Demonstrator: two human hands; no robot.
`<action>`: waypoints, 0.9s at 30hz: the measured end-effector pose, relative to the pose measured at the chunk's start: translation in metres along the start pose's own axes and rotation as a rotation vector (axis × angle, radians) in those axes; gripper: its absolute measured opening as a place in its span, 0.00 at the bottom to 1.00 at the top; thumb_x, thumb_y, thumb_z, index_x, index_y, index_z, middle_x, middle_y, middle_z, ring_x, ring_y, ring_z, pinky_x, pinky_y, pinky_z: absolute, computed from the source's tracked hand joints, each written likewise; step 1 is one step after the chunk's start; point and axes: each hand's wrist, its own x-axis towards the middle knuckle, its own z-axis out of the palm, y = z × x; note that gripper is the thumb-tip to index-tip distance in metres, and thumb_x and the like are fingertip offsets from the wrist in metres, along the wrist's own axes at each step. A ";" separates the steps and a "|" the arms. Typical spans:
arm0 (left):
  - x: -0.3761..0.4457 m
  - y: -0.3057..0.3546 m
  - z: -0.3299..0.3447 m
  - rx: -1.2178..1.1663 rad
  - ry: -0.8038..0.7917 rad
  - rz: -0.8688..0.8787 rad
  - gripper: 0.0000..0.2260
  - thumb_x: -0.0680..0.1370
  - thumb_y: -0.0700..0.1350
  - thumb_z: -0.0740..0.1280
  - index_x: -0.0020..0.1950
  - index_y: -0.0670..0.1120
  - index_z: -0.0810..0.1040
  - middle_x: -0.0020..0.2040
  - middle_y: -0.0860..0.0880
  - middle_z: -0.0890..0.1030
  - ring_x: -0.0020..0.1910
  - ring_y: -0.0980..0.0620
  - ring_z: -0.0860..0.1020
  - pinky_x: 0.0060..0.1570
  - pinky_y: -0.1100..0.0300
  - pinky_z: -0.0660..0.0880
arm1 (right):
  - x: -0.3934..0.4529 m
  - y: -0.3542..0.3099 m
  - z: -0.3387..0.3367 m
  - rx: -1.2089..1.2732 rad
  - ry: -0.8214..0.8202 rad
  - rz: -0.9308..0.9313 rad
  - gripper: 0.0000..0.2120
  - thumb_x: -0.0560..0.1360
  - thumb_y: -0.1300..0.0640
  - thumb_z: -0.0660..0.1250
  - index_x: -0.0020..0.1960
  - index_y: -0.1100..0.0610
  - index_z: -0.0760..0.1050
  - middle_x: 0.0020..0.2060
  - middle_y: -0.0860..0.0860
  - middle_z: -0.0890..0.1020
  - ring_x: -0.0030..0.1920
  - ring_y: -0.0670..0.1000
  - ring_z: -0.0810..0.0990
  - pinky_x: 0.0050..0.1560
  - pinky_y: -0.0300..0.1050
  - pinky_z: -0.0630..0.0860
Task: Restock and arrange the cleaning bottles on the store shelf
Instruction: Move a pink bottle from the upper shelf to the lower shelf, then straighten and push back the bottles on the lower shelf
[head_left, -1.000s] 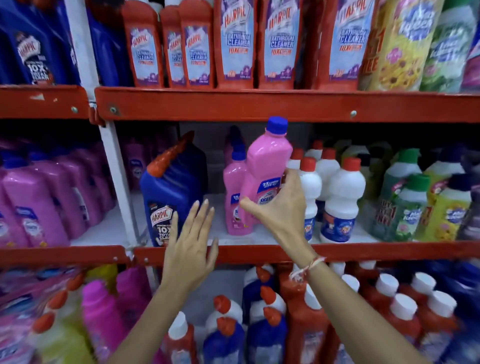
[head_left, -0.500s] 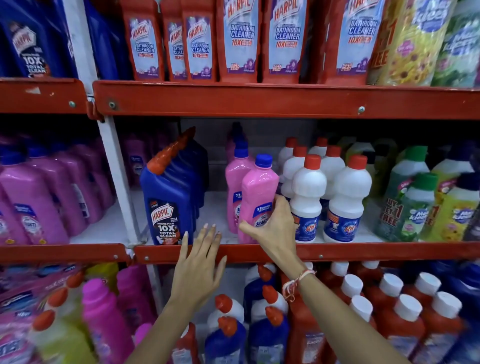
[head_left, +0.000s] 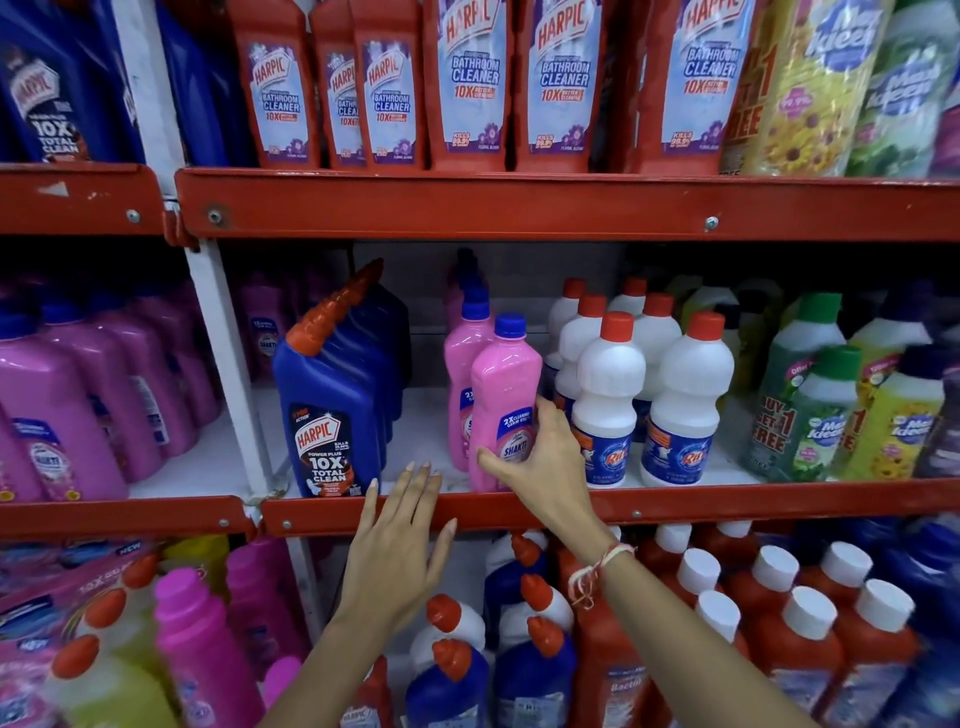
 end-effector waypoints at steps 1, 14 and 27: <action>0.002 0.003 -0.001 -0.024 0.024 -0.002 0.26 0.80 0.56 0.51 0.73 0.43 0.69 0.72 0.44 0.73 0.73 0.47 0.67 0.73 0.41 0.62 | 0.000 0.001 -0.002 0.013 -0.029 -0.004 0.36 0.65 0.47 0.77 0.68 0.55 0.66 0.59 0.53 0.77 0.57 0.50 0.78 0.53 0.42 0.79; 0.051 0.116 -0.020 -0.438 0.447 0.076 0.15 0.78 0.44 0.60 0.61 0.42 0.77 0.58 0.45 0.80 0.56 0.48 0.77 0.58 0.57 0.72 | -0.005 0.037 -0.116 0.127 0.042 -0.095 0.03 0.73 0.55 0.71 0.46 0.53 0.82 0.40 0.44 0.85 0.41 0.40 0.83 0.41 0.35 0.77; 0.081 0.240 0.005 -1.084 -0.031 -0.317 0.33 0.74 0.65 0.49 0.76 0.52 0.63 0.71 0.61 0.66 0.69 0.66 0.63 0.60 0.80 0.57 | 0.018 0.123 -0.180 0.579 -0.110 0.505 0.29 0.77 0.34 0.55 0.73 0.46 0.62 0.75 0.50 0.66 0.74 0.53 0.66 0.75 0.56 0.61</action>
